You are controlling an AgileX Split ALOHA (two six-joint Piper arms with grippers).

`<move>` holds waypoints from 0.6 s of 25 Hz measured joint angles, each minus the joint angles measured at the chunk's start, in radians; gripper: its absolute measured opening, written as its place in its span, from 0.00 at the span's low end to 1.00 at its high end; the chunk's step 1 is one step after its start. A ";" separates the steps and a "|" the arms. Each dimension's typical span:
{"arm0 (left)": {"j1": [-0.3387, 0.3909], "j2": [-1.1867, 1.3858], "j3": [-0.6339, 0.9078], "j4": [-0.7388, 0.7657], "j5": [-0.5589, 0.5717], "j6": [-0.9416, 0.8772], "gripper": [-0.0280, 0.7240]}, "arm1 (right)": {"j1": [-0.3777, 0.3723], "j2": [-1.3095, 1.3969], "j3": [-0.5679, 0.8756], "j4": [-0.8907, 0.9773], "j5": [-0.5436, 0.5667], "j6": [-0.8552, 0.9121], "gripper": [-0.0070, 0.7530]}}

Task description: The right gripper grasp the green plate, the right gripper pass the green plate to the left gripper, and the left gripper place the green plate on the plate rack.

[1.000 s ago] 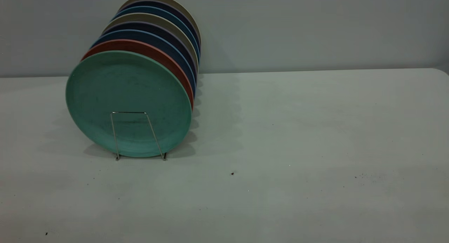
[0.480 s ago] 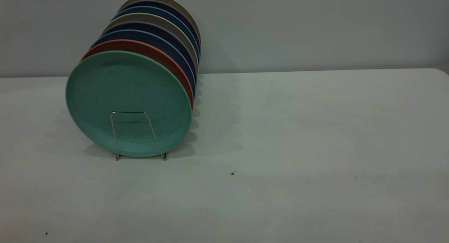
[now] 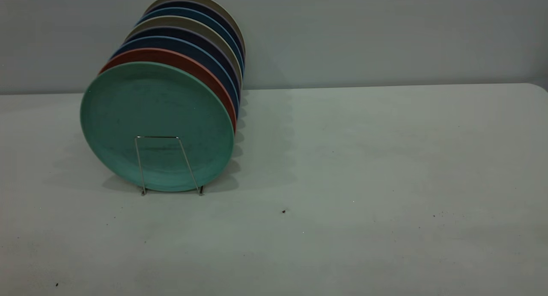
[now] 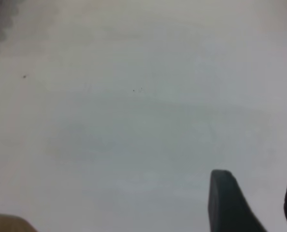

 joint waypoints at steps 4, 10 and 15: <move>0.000 -0.003 0.000 0.000 0.000 0.000 0.73 | 0.000 0.000 0.000 0.000 0.000 0.000 0.36; 0.000 -0.003 0.000 0.000 0.000 -0.001 0.73 | 0.000 0.000 0.000 0.000 0.000 0.000 0.32; 0.000 -0.003 0.000 0.000 0.000 -0.001 0.73 | 0.000 0.000 0.000 0.000 0.000 0.000 0.32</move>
